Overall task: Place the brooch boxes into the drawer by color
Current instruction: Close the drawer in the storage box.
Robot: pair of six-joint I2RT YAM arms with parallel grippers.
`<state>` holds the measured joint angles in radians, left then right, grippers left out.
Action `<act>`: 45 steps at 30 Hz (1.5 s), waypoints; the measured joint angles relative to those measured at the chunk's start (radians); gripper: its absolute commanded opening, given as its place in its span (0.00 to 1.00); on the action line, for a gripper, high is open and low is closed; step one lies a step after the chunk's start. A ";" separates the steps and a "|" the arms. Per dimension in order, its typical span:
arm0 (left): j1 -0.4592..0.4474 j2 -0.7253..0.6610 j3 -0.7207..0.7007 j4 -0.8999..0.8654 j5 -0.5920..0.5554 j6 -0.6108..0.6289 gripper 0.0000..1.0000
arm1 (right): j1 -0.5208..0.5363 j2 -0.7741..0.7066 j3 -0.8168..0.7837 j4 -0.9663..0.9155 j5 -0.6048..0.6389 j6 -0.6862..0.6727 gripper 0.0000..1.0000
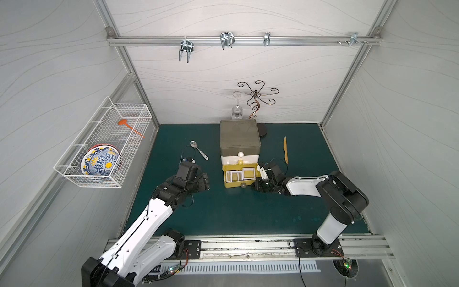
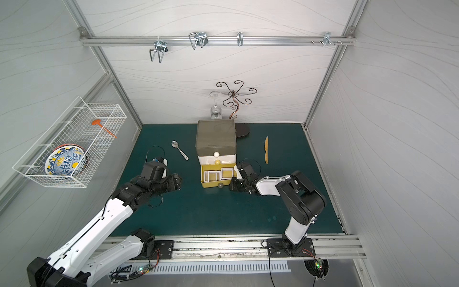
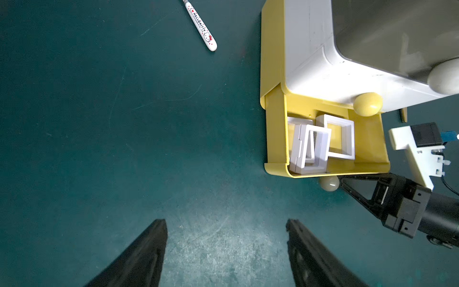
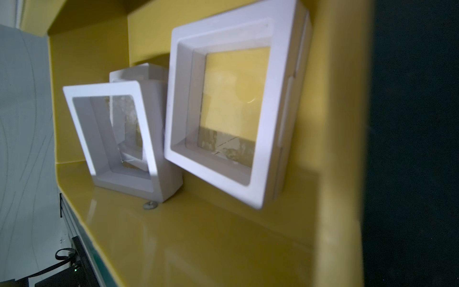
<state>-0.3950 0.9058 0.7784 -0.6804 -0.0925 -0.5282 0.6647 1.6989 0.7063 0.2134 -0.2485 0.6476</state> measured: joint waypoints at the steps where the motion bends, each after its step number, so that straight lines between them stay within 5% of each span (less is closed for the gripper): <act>1: 0.000 -0.001 0.000 0.000 0.000 0.000 0.80 | -0.002 0.000 0.001 -0.001 0.004 0.000 0.00; 14: 0.000 -0.001 -0.007 0.021 0.008 0.000 0.80 | -0.041 0.000 0.060 -0.009 0.036 0.000 0.00; 45: 0.001 -0.015 -0.026 0.035 0.003 -0.026 0.80 | -0.055 0.080 0.063 0.314 0.162 0.161 0.03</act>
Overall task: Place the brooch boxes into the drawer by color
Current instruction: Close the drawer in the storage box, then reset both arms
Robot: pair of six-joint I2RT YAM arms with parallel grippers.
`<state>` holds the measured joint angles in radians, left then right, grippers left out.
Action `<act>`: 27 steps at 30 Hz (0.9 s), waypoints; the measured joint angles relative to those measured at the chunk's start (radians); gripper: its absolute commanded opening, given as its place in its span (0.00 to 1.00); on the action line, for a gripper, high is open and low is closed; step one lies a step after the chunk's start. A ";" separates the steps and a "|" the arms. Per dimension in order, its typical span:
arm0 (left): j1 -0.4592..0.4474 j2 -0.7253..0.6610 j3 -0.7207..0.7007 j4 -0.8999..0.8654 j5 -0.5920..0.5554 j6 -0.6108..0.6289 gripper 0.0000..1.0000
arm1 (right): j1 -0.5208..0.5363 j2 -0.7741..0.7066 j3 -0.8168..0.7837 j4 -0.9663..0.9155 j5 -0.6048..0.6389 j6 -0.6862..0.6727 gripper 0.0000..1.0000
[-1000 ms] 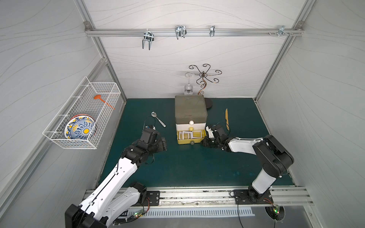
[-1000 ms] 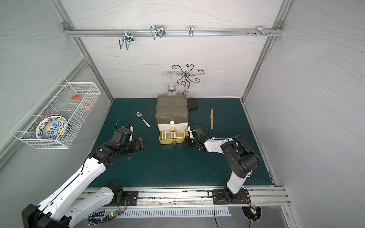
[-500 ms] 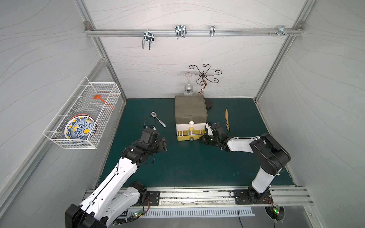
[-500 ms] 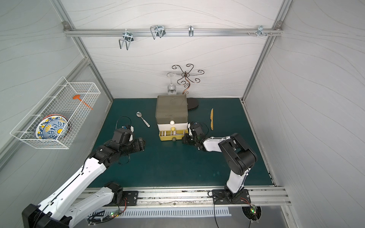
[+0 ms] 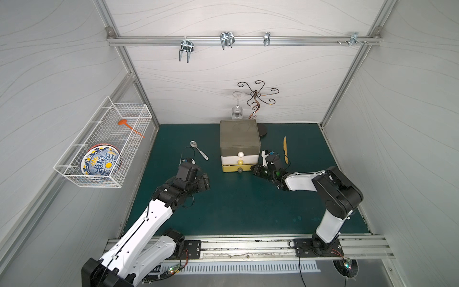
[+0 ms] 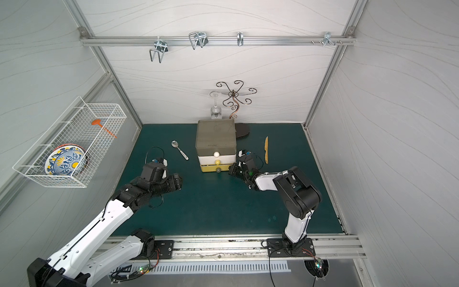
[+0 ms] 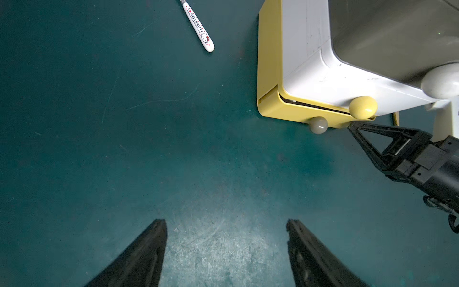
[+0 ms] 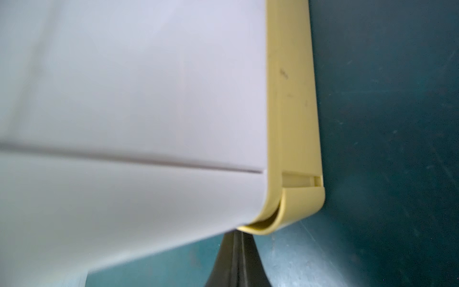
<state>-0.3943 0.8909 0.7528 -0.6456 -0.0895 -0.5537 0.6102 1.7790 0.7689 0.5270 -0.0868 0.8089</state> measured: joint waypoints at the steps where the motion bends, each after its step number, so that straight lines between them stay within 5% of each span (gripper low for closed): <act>1: 0.000 -0.002 0.000 0.000 -0.004 -0.001 0.80 | -0.005 0.010 -0.003 0.017 -0.002 0.013 0.02; 9: 0.000 -0.016 0.000 -0.001 -0.042 -0.004 0.80 | -0.019 0.067 -0.027 0.111 -0.027 0.085 0.06; 17: 0.032 0.005 0.034 0.009 -0.145 0.026 0.83 | -0.047 -0.092 -0.119 0.055 -0.019 0.071 0.78; 19: 0.071 0.039 0.079 0.030 -0.162 0.048 0.94 | -0.069 -0.186 -0.149 0.010 -0.021 0.056 0.98; 27: 0.253 0.134 0.149 0.245 -0.241 0.163 1.00 | -0.246 -0.540 -0.171 -0.305 0.014 -0.087 0.99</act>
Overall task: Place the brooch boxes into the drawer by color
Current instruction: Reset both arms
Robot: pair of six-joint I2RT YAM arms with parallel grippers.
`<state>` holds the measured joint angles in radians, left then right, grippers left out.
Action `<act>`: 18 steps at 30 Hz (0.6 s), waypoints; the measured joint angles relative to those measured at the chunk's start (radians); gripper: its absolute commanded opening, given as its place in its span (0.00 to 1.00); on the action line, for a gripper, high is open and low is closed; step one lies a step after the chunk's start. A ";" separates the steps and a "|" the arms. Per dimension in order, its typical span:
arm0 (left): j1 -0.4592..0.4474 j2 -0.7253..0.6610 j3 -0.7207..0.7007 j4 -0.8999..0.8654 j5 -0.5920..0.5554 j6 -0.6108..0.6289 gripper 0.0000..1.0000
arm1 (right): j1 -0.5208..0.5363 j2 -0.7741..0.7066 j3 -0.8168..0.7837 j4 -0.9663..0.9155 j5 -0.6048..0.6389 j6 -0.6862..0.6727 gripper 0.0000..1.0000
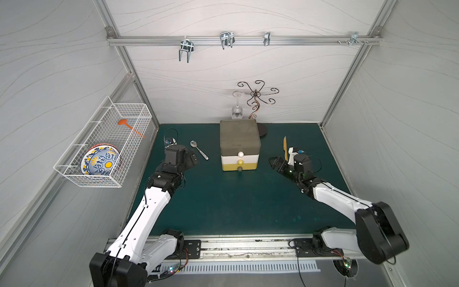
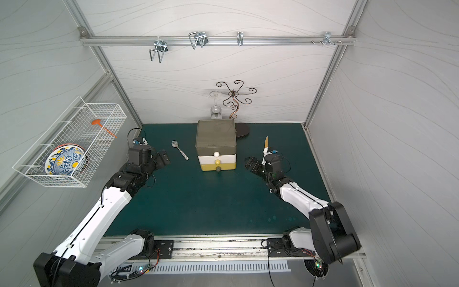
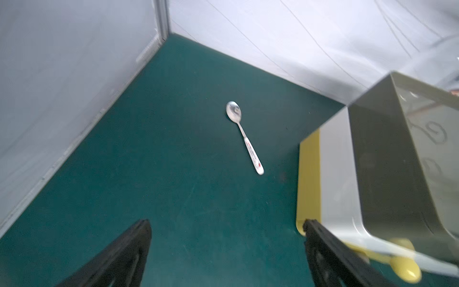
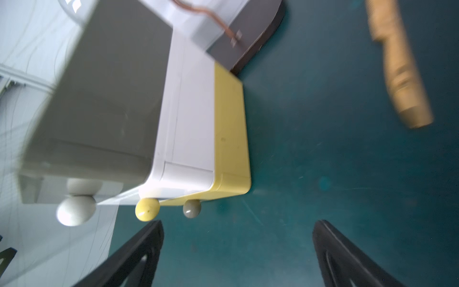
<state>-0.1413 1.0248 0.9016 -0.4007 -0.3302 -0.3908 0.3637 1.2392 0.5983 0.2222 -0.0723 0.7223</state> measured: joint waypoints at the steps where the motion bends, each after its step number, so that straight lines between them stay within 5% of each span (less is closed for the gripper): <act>1: 0.032 0.006 -0.029 0.059 -0.010 0.017 1.00 | -0.031 -0.029 0.013 -0.044 0.011 -0.021 0.99; 7: 0.172 0.131 -0.245 0.351 -0.046 0.106 0.99 | -0.122 -0.105 0.076 -0.173 0.130 -0.160 0.99; 18: 0.182 0.402 -0.375 0.750 0.060 0.204 1.00 | -0.122 -0.143 -0.075 -0.013 0.345 -0.542 0.99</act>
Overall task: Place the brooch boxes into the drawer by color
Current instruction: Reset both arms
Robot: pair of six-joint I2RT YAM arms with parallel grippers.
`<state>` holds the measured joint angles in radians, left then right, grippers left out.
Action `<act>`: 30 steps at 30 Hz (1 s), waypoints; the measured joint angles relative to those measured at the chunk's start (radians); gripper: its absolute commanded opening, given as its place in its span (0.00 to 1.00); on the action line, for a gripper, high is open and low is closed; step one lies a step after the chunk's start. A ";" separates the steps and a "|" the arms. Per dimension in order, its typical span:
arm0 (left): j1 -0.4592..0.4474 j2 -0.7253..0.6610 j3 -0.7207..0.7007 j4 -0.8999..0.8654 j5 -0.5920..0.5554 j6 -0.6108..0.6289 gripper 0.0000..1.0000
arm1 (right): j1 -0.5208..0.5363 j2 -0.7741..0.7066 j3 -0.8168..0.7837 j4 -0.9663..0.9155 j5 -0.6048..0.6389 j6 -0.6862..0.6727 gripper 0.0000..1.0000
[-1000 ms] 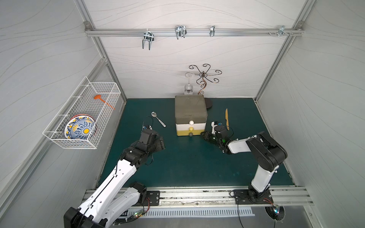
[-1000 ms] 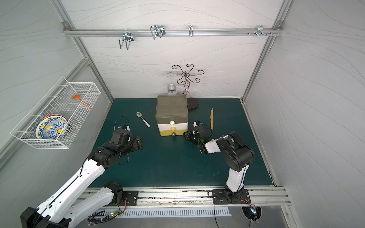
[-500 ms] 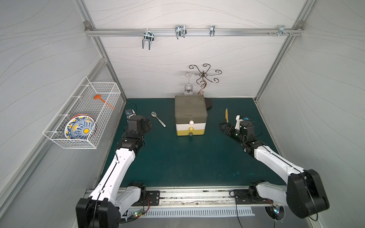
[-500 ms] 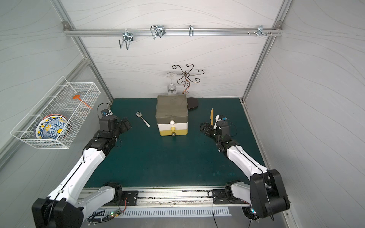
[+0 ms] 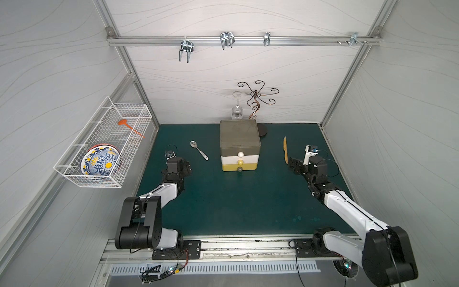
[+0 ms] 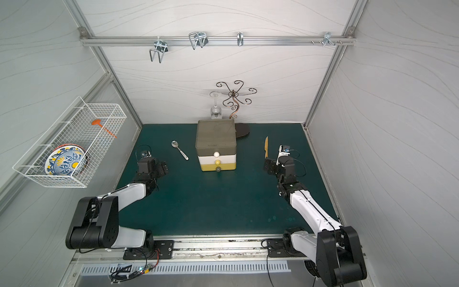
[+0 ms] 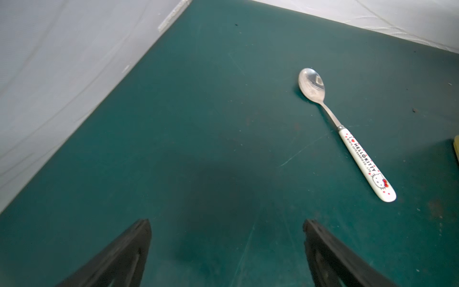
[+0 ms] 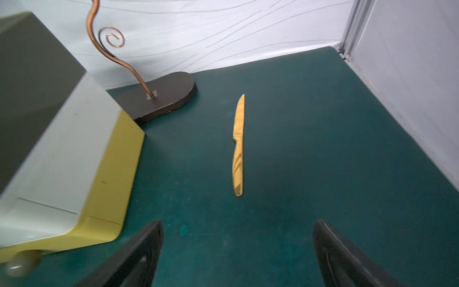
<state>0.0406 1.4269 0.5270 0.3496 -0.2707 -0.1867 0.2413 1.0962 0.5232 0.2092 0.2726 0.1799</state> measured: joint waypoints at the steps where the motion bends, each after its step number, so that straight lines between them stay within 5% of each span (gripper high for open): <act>1: 0.000 0.011 -0.006 0.020 0.008 0.009 1.00 | 0.000 0.005 -0.016 0.029 0.019 -0.036 0.99; 8: 0.000 0.054 -0.090 0.291 0.063 0.062 1.00 | -0.041 0.220 -0.078 0.280 0.065 -0.153 0.99; 17: 0.000 0.109 -0.125 0.401 0.113 0.092 1.00 | -0.101 0.446 -0.145 0.578 -0.079 -0.193 0.99; 30: 0.000 0.109 -0.125 0.419 0.122 0.105 1.00 | -0.116 0.460 -0.102 0.596 -0.167 -0.206 0.99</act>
<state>0.0410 1.5364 0.4019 0.7685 -0.1486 -0.0818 0.1253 1.5566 0.4210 0.8051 0.1059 -0.0261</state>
